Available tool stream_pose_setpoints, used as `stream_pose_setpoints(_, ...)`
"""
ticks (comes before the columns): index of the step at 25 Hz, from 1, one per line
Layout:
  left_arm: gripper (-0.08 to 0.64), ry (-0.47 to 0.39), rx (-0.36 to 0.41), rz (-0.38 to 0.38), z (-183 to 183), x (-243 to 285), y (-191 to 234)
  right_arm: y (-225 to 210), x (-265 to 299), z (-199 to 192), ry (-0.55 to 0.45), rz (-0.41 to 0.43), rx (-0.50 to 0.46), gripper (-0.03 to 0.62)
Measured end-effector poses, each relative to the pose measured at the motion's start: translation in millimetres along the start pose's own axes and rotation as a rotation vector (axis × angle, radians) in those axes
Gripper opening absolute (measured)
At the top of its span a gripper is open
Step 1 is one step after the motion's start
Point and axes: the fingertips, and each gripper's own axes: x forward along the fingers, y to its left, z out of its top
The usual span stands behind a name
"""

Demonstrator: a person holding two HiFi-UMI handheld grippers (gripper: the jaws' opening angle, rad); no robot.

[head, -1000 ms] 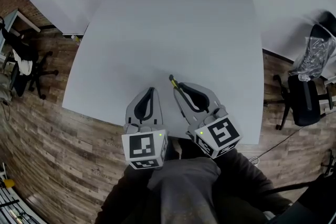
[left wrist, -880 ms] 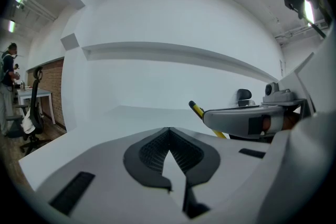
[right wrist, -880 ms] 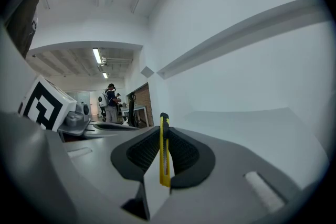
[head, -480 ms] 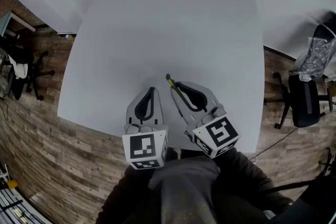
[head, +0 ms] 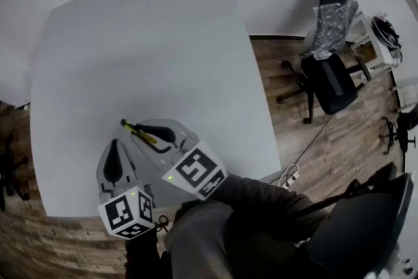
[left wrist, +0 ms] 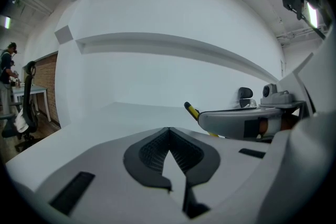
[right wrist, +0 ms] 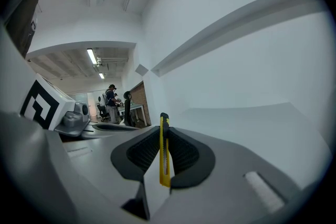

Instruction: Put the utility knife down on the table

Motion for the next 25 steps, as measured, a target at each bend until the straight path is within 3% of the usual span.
stream_pose_setpoints(6, 0.003, -0.01, 0.007, -0.002, 2, -17, -18, 9, -23, 10, -0.019, 0.013, -0.012, 0.051)
stream_pose_setpoints(25, 0.003, 0.006, -0.011, 0.017, -14, -14, -20, 5, -22, -8, 0.015, 0.043, -0.006, 0.052)
